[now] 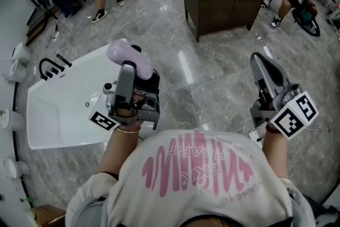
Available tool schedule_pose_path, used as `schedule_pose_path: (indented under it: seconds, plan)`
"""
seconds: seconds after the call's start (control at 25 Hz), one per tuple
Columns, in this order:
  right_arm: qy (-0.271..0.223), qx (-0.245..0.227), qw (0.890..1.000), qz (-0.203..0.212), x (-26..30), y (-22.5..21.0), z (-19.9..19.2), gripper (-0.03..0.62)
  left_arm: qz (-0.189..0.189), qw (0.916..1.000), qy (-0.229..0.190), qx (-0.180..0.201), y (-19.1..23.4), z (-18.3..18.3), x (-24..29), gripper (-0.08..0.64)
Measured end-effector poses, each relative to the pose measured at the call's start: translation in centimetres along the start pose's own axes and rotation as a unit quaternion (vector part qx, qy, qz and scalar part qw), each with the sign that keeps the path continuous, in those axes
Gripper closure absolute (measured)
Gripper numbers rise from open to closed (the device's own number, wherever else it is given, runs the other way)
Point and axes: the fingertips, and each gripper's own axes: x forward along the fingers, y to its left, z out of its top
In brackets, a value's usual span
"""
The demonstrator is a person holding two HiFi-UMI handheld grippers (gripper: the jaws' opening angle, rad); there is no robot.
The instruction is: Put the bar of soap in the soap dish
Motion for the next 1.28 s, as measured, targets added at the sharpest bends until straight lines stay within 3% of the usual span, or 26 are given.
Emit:
schedule_pose_path:
  seconds: [0.2,0.32,0.6,0.88,1.16,1.28]
  plan:
    - [-0.003,0.011,1.0,-0.003,-2.0,-1.5,-0.6,0.575,0.023,0.9994,-0.002,0.026,0.2,-1.5,-0.4,0.347]
    - [0.003,0.024,1.0,0.002,-2.2,-2.2,-1.6,0.575,0.04,0.9989,-0.002,0.023,0.5,-2.5,-0.8,0.347]
    - [0.01,0.046,0.999,0.02,-1.1,-2.8,-3.2,0.575,0.033,0.9993,0.006,0.016,0.4,-2.9,-1.1,0.347]
    - [0.0,0.046,0.999,0.002,2.9,-5.3,-1.2,0.575,0.035,0.9993,-0.002,-0.015,5.1,-1.1,0.9,0.347]
    - [-0.003,0.034,0.999,-0.001,4.8,-5.2,-2.9,0.575,0.01,0.9995,0.014,-0.024,7.0,-0.7,0.3,0.347]
    - [-0.009,0.036,0.999,-0.002,7.8,-6.4,-2.3,0.575,0.012,0.9994,0.015,-0.03,10.2,1.1,1.2,0.347]
